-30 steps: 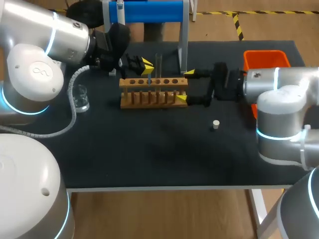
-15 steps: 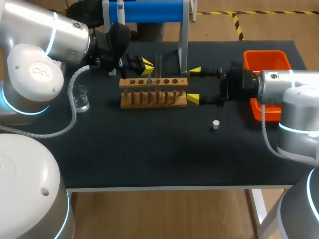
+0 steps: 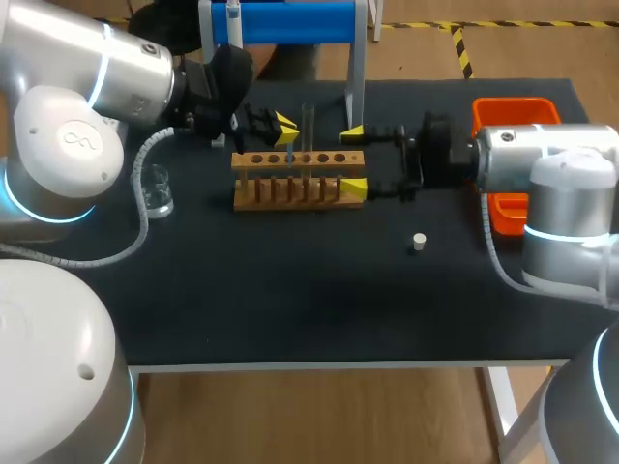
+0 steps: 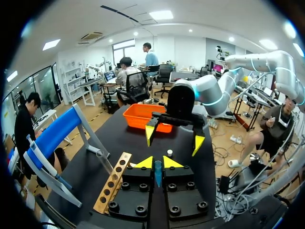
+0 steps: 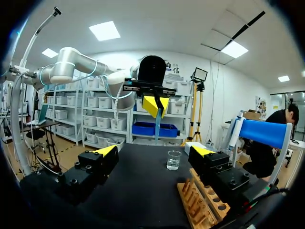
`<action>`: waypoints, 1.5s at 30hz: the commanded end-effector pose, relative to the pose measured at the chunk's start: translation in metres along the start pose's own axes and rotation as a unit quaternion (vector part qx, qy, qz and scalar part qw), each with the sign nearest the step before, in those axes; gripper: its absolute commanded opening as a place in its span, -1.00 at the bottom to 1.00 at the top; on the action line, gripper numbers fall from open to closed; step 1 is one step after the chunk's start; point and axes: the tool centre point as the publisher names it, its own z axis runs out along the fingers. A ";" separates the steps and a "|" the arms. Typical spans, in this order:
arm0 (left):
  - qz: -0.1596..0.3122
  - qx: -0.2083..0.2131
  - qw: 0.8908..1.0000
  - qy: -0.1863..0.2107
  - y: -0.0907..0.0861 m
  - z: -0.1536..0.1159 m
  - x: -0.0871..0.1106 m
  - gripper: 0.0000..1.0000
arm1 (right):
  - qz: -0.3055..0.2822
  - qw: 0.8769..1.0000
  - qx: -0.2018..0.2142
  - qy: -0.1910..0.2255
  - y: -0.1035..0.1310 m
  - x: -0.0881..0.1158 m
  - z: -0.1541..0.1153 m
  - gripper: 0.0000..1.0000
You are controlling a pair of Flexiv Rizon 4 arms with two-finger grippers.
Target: Invert the test tube, pick up the pipette, mount the tip to pipette, aspirate from beaker and dispense into the tube, eject the tip, return the pipette, and cap with the stopper.
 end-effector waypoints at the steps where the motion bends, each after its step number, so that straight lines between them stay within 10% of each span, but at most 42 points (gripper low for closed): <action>1: -0.001 -0.002 1.000 0.002 -0.001 -0.002 -0.001 -1.00 | -0.001 1.000 0.001 0.002 0.000 -0.007 0.019 1.00; 12: -0.001 -0.002 1.000 0.002 -0.001 -0.002 -0.001 -1.00 | 0.006 1.000 -0.002 0.022 0.009 -0.019 0.051 1.00; 32: -0.001 -0.002 1.000 0.002 -0.001 -0.002 -0.001 -1.00 | 0.025 0.999 -0.001 0.048 0.016 -0.013 0.072 0.19; 45: -0.001 -0.002 1.000 0.002 -0.001 -0.002 -0.001 -1.00 | 0.032 0.998 0.001 0.059 0.016 -0.003 0.079 0.06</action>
